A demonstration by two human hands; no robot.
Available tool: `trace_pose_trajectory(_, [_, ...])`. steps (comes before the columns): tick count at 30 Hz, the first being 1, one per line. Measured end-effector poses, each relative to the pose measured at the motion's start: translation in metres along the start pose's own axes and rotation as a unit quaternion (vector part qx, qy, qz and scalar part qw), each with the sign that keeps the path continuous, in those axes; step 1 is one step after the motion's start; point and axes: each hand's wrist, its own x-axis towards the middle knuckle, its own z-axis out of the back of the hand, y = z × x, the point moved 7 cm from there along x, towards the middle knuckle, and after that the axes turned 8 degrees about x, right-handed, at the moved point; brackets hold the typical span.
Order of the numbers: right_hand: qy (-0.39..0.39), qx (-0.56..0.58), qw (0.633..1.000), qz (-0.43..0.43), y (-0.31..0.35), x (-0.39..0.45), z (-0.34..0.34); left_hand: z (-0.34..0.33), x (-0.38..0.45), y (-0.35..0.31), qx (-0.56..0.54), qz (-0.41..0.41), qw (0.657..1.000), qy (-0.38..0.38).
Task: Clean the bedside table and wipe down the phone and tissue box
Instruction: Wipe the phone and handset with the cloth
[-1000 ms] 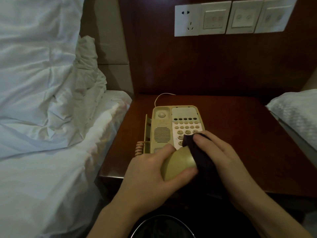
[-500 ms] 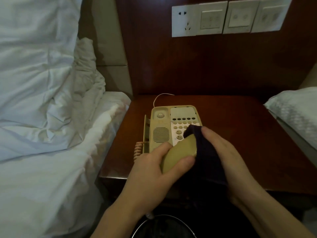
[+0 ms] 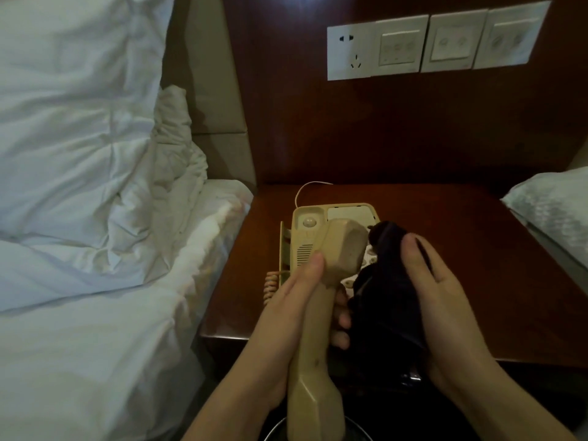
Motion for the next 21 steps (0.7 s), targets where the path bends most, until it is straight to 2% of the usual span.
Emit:
trace_pose_trajectory(4, [0.027,-0.135,0.984,0.115,0.010,0.000,-0.012,-0.001,-0.005,0.002,0.058,-0.022,0.998,-0.023])
trace_pose_trajectory(5, [0.039,-0.171,0.977,0.123,0.008,0.001,-0.016,0.001,0.000,0.001,0.075,-0.029,0.996,-0.029])
trace_pose_trajectory(6, [0.048,-0.188,0.973,0.123,0.007,0.003,-0.017,0.007,-0.006,0.000,0.087,-0.070,0.994,-0.002])
trace_pose_trajectory(9, [0.085,-0.177,0.976,0.094,0.010,0.011,-0.019,0.052,0.027,0.026,0.102,-0.107,0.986,-0.071])
trace_pose_trajectory(12, [0.072,-0.159,0.981,0.080,0.012,0.016,-0.014,0.011,0.000,0.016,0.083,-0.128,0.986,0.073])
trace_pose_trajectory(13, [0.054,-0.160,0.982,0.085,0.010,0.017,-0.011,-0.010,-0.010,0.009,0.091,-0.092,0.987,0.100])
trace_pose_trajectory(14, [0.041,-0.159,0.982,0.088,0.008,0.016,-0.009,-0.016,-0.008,0.012,0.082,-0.039,0.992,0.092])
trace_pose_trajectory(15, [0.041,-0.153,0.984,0.084,0.005,0.014,-0.008,-0.015,-0.003,0.016,0.069,-0.021,0.995,0.065])
trace_pose_trajectory(17, [0.075,-0.123,0.988,0.054,-0.002,0.011,-0.010,-0.003,0.010,0.021,0.055,-0.019,0.997,0.052])
trace_pose_trajectory(19, [0.107,-0.111,0.988,0.021,-0.002,0.009,-0.012,0.016,0.039,0.034,0.032,0.017,0.999,0.009])
trace_pose_trajectory(21, [0.107,-0.123,0.986,0.014,0.002,0.011,-0.011,0.040,0.061,0.048,0.090,-0.004,0.995,-0.037])
